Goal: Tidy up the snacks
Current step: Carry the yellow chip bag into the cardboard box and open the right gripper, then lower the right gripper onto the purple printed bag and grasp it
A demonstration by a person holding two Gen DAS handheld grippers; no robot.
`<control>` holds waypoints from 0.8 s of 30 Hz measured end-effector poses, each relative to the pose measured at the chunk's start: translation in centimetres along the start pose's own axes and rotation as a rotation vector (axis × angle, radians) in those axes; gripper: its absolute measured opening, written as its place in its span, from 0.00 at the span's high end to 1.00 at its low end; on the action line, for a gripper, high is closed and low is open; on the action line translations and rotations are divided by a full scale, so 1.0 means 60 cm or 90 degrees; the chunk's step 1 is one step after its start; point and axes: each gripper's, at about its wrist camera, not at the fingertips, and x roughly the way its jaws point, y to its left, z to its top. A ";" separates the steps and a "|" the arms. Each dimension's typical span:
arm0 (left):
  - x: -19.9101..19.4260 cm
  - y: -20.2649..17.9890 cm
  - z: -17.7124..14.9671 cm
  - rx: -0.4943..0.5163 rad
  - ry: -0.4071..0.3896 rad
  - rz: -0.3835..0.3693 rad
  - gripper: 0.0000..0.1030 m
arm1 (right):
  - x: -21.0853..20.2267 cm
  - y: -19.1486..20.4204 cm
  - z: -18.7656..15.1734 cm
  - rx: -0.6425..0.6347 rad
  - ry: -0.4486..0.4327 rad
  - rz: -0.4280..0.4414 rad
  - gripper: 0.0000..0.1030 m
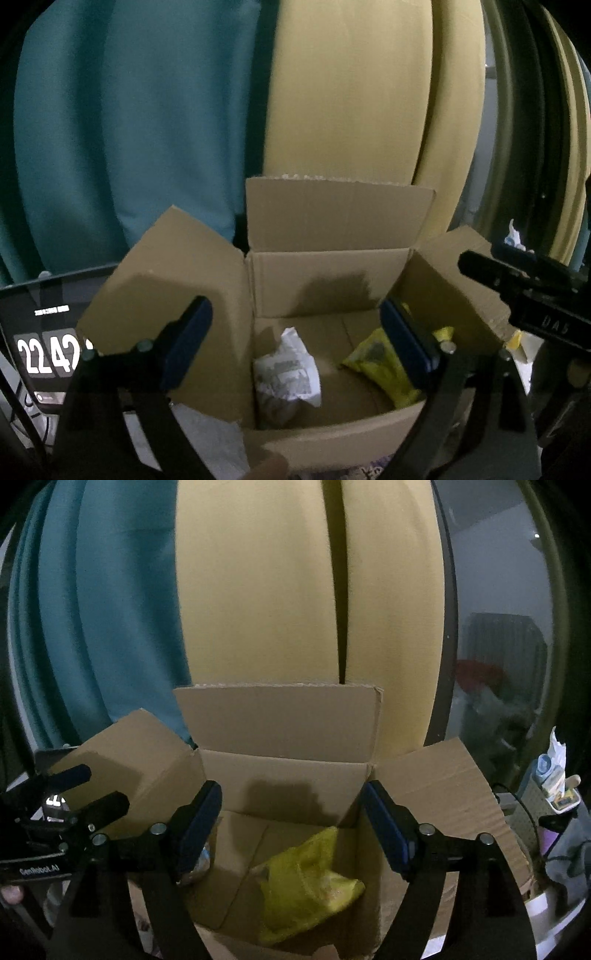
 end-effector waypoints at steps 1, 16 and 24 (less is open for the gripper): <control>-0.007 0.000 -0.002 0.001 -0.002 0.001 0.09 | -0.005 0.003 0.000 -0.004 0.000 0.001 0.21; -0.108 0.026 -0.062 -0.018 -0.002 0.010 0.09 | -0.074 0.046 -0.053 -0.020 0.037 0.034 0.21; -0.146 0.050 -0.122 -0.033 0.021 0.017 0.09 | -0.079 0.068 -0.120 0.004 0.105 0.071 0.21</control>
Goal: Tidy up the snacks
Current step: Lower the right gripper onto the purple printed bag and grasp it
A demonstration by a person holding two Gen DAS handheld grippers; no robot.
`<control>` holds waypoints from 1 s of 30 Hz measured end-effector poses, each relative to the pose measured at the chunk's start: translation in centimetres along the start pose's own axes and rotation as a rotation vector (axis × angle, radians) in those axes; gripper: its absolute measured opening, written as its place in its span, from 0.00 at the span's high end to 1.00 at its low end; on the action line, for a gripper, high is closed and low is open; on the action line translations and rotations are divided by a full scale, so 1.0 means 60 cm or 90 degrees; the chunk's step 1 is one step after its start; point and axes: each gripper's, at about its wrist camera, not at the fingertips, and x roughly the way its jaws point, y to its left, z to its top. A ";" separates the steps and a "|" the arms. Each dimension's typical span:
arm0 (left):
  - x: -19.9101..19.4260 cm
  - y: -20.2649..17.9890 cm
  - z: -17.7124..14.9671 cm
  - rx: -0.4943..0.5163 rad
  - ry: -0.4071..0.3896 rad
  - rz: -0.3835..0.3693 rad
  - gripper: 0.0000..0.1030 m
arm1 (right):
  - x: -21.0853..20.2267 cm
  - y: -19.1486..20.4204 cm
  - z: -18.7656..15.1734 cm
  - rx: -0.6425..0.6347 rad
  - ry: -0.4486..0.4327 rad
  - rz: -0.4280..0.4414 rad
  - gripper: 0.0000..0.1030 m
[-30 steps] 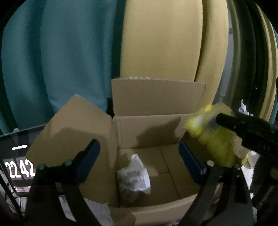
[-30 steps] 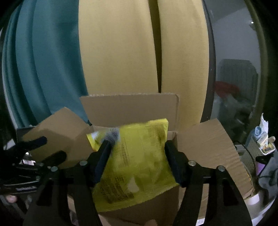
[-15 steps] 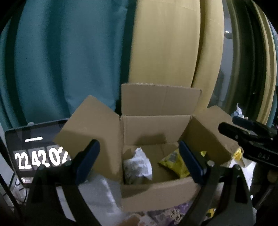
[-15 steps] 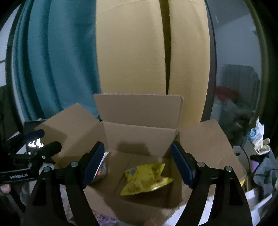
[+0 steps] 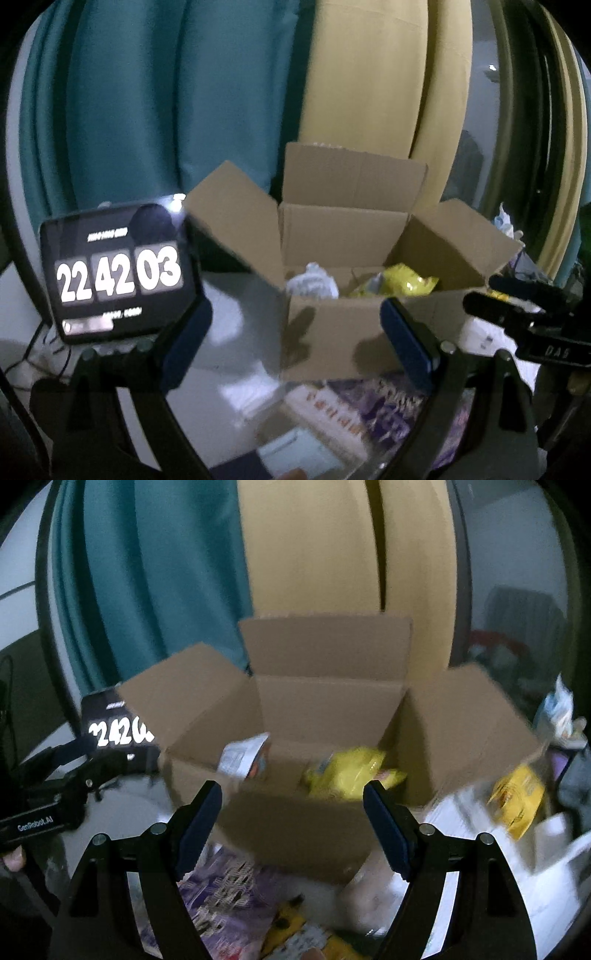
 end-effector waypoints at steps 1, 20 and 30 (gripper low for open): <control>-0.004 0.005 -0.008 -0.003 0.004 0.002 0.09 | 0.005 0.003 -0.008 0.003 0.012 0.003 0.21; 0.004 0.081 -0.138 -0.052 0.114 0.005 0.09 | 0.098 0.051 -0.104 0.037 0.241 0.062 0.21; 0.023 0.068 -0.159 -0.052 0.164 -0.026 0.09 | 0.123 0.074 -0.113 0.011 0.304 0.071 0.14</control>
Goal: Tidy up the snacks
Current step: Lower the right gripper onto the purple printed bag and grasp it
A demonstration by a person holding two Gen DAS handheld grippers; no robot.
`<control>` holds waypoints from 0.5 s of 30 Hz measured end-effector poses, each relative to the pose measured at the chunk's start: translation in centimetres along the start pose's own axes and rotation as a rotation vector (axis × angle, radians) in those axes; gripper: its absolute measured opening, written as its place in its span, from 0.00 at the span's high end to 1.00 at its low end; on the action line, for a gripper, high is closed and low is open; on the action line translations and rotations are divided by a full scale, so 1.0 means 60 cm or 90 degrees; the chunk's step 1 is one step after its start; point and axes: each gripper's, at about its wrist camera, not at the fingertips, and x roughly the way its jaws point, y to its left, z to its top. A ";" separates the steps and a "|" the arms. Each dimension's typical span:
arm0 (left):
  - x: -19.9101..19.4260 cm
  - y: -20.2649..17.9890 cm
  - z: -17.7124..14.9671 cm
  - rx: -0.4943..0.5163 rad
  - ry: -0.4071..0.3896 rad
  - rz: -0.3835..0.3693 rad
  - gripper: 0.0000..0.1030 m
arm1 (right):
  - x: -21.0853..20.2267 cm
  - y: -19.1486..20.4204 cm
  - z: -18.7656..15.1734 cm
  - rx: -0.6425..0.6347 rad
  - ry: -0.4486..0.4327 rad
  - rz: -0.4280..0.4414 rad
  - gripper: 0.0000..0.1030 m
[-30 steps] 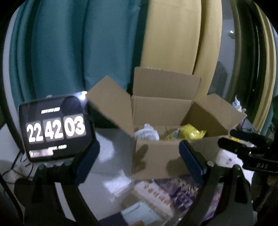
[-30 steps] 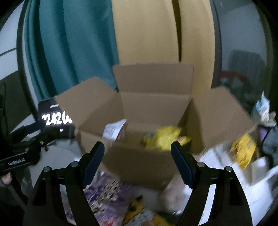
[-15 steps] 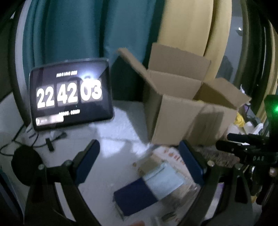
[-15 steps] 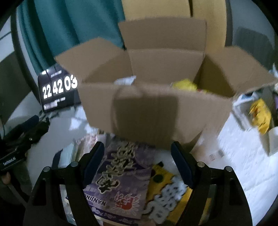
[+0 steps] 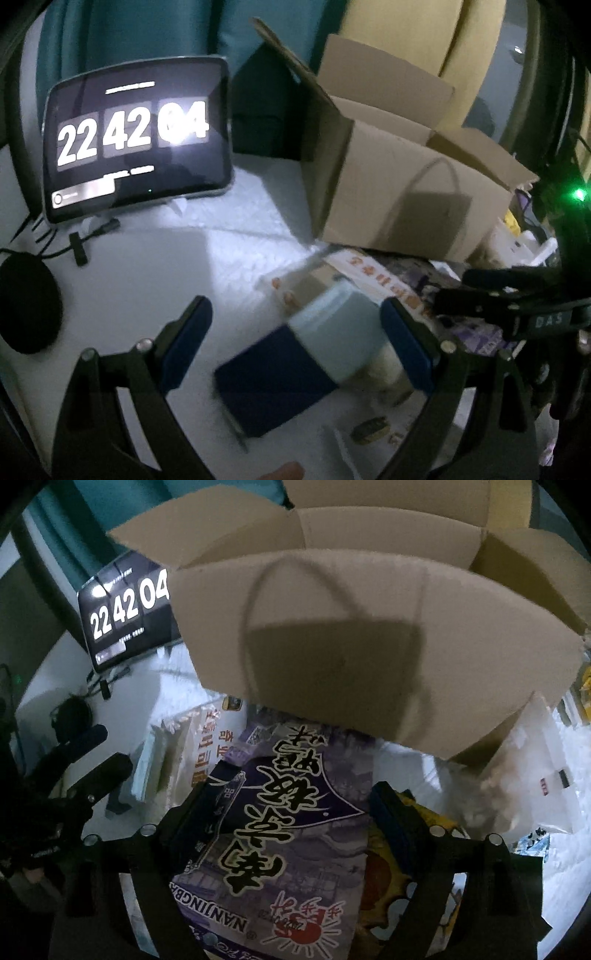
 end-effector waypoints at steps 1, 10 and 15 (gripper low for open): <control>0.003 -0.003 -0.001 0.003 0.005 -0.010 0.09 | 0.001 0.002 0.000 -0.003 0.003 0.002 0.14; 0.023 0.007 -0.011 -0.009 0.043 -0.024 0.08 | 0.006 0.014 -0.006 -0.012 0.015 0.011 0.14; 0.011 0.022 -0.022 -0.027 0.047 -0.035 0.08 | -0.002 0.025 -0.018 -0.030 0.022 0.023 0.14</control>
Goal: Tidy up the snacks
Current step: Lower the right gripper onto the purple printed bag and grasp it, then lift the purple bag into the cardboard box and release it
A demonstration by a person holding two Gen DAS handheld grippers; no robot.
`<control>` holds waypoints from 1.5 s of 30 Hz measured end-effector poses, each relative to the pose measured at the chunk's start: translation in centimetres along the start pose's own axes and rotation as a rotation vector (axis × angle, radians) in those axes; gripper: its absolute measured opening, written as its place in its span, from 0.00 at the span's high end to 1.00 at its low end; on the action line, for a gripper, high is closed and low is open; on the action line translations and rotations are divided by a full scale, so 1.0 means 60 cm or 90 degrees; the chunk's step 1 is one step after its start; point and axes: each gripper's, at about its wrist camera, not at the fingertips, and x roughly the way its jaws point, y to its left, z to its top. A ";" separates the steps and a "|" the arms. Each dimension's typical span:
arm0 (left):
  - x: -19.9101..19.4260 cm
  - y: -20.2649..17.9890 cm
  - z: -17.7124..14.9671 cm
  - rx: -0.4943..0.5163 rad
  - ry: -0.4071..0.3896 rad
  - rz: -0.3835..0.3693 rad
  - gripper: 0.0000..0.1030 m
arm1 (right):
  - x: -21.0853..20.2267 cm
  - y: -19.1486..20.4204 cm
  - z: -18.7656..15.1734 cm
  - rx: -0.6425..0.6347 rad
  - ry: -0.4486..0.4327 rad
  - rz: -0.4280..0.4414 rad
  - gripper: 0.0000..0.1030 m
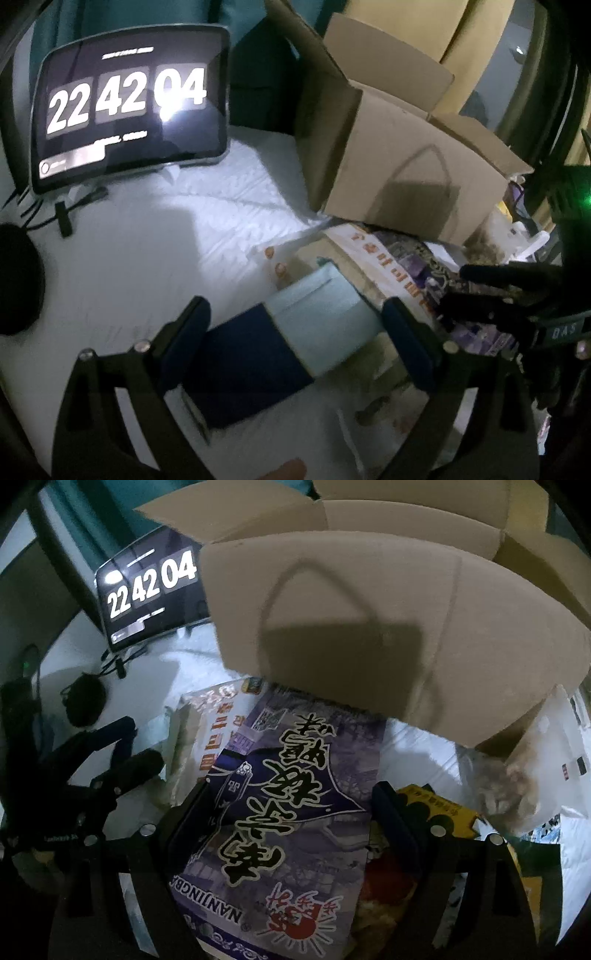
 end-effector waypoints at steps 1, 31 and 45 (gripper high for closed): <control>-0.004 0.003 -0.003 -0.001 -0.001 -0.001 0.08 | -0.003 0.001 -0.002 0.001 0.001 0.006 0.14; 0.014 0.007 -0.008 -0.012 0.017 0.000 0.13 | -0.017 -0.015 -0.027 -0.015 -0.017 0.012 0.47; -0.031 0.010 -0.020 -0.011 0.002 0.039 0.36 | -0.093 0.014 -0.045 -0.070 -0.072 0.048 0.71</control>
